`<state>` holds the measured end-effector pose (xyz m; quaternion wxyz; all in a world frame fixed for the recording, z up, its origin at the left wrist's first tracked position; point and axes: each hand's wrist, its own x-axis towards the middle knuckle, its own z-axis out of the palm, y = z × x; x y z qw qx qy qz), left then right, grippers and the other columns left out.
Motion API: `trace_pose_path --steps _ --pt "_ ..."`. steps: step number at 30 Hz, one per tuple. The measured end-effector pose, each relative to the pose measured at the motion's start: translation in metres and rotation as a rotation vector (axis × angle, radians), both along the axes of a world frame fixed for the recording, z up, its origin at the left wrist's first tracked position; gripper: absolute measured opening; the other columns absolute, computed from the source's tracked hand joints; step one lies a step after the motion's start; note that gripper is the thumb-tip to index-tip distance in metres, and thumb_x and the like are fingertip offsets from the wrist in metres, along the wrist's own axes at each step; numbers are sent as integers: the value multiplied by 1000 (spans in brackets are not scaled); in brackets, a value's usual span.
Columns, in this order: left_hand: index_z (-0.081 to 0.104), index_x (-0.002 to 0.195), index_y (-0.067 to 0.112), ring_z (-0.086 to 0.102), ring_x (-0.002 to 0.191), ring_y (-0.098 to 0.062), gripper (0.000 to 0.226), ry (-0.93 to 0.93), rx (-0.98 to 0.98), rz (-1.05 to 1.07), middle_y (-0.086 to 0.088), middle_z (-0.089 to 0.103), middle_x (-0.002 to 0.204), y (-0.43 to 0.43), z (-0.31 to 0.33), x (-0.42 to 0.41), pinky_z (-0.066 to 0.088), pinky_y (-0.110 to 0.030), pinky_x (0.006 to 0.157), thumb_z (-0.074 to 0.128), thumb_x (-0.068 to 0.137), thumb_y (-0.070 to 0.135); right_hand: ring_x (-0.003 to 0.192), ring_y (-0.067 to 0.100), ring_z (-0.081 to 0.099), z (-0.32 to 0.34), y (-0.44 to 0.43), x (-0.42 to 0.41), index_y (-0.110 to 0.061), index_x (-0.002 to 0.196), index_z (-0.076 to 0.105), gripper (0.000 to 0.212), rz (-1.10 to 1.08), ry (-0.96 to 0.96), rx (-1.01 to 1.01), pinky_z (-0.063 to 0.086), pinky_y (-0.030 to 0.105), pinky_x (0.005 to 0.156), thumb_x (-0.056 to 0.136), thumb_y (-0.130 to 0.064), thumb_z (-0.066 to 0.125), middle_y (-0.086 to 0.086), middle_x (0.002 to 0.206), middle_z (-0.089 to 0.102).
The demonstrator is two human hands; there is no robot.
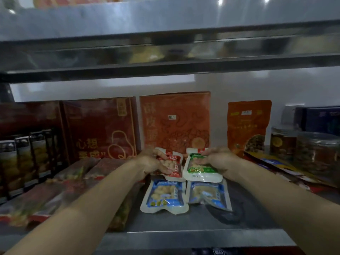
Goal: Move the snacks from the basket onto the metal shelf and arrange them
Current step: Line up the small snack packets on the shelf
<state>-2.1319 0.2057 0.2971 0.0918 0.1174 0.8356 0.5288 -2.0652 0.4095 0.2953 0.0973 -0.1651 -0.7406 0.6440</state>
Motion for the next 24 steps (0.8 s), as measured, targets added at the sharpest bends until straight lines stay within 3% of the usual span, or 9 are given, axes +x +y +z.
trace_pose_path --steps 3,6,9,12,14,17,19,21,24 --pt "67 102 11 58 110 -19 46 -3 -108 -51 -5 62 115 2 -5 -8 53 -30 94 85 63 -5 90 20 67 -9 -3 -8 -8 94 65 37 22 -35 147 57 33 83 66 -9 89 8 97 68" --pt "64 113 15 48 106 -11 41 85 -251 -99 9 54 103 4 0 -3 41 -20 90 82 76 12 80 15 66 -11 -5 -4 -17 83 65 17 33 -27 339 57 31 76 80 -20 81 -1 81 66" --pt "61 123 17 46 109 -8 41 187 -344 -174 13 51 116 2 2 6 35 -19 92 73 86 31 73 5 59 -9 -4 5 -23 84 65 13 47 -2 546 47 19 61 93 -33 65 -4 90 66" --pt "61 125 23 51 112 -5 40 254 -419 -251 19 57 110 4 -1 16 39 -11 86 65 90 42 109 17 58 -10 -3 14 -19 116 67 32 69 -6 725 45 24 86 96 -43 58 -1 110 61" --pt "58 126 32 49 107 2 41 272 -457 -319 25 56 112 4 -2 29 37 -5 82 61 90 51 124 23 51 -13 -5 18 -24 118 68 34 76 26 813 43 31 100 96 -46 56 1 122 64" --pt "54 132 40 51 117 -3 71 330 -512 -397 15 57 134 6 -10 33 37 -30 109 52 74 81 116 23 58 -19 -13 22 -25 112 70 38 148 89 910 47 36 97 94 -53 52 0 118 67" --pt "42 143 41 38 136 -12 74 362 -681 -400 11 39 152 5 -13 38 25 -39 117 47 79 78 126 23 52 -22 -17 22 -22 128 61 51 229 35 966 42 35 103 94 -57 49 1 132 60" --pt "26 151 40 12 149 -14 79 380 -814 -390 12 15 162 4 -14 42 9 -40 120 44 83 76 140 22 37 -25 -18 22 -21 147 42 68 301 -35 1003 31 39 114 93 -62 46 0 152 42" --pt "15 153 41 0 150 -12 81 379 -883 -406 13 3 163 3 -14 48 0 -40 119 38 84 77 149 19 17 -24 -14 22 -25 154 26 79 387 -85 1042 16 45 121 91 -67 45 -4 162 22"
